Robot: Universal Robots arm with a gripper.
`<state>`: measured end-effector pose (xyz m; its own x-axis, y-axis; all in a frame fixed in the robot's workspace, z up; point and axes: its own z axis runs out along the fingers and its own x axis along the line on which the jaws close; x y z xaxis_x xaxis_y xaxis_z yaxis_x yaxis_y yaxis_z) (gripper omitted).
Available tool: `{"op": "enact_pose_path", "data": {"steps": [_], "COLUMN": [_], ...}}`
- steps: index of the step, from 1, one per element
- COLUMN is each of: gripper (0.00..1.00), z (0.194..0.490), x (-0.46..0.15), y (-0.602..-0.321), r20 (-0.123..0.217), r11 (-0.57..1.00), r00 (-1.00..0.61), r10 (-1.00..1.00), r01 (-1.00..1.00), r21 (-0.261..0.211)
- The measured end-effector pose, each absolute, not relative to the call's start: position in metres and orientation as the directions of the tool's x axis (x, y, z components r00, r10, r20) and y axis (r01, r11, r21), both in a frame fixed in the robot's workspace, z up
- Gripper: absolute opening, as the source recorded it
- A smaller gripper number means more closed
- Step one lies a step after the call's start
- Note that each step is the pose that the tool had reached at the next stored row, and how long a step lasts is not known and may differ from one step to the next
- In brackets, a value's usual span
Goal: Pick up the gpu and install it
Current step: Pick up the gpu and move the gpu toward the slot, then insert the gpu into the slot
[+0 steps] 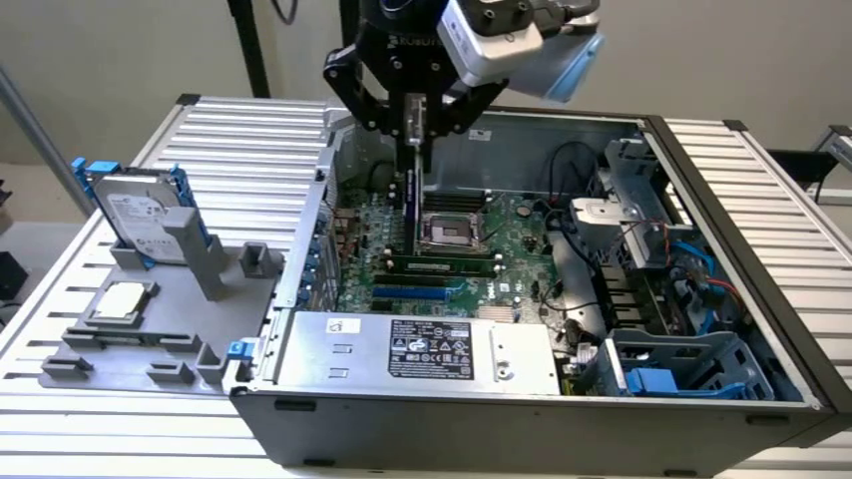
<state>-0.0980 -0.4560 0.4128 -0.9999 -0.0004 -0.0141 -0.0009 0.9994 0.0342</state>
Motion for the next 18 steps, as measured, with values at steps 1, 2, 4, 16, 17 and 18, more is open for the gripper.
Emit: {"op": "enact_pose_path", "data": {"steps": [1, 2, 4, 16, 17, 18], "gripper": [0.27, 0.27, 0.27, 0.27, 0.27, 0.27], "z": [0.411, 0.410, 0.409, 0.408, 0.408, 0.408], "x": [-0.094, -0.089, -0.080, -0.037, -0.037, -0.037], "y": [-0.455, -0.455, -0.454, -0.452, -0.452, -0.452], "r20": [-0.014, -0.014, -0.014, -0.009, -0.008, -0.006], "r11": [0.999, 0.999, 0.999, 0.999, 0.999, 0.999], "r00": [-1.000, -1.000, -1.000, -1.000, -1.000, -1.000], "r10": [0.000, 0.000, 0.000, 0.000, 0.000, 0.000], "r01": [-0.001, -0.001, -0.001, -0.001, -0.001, -0.001], "r21": [0.034, 0.034, 0.034, 0.033, 0.033, 0.033]}}
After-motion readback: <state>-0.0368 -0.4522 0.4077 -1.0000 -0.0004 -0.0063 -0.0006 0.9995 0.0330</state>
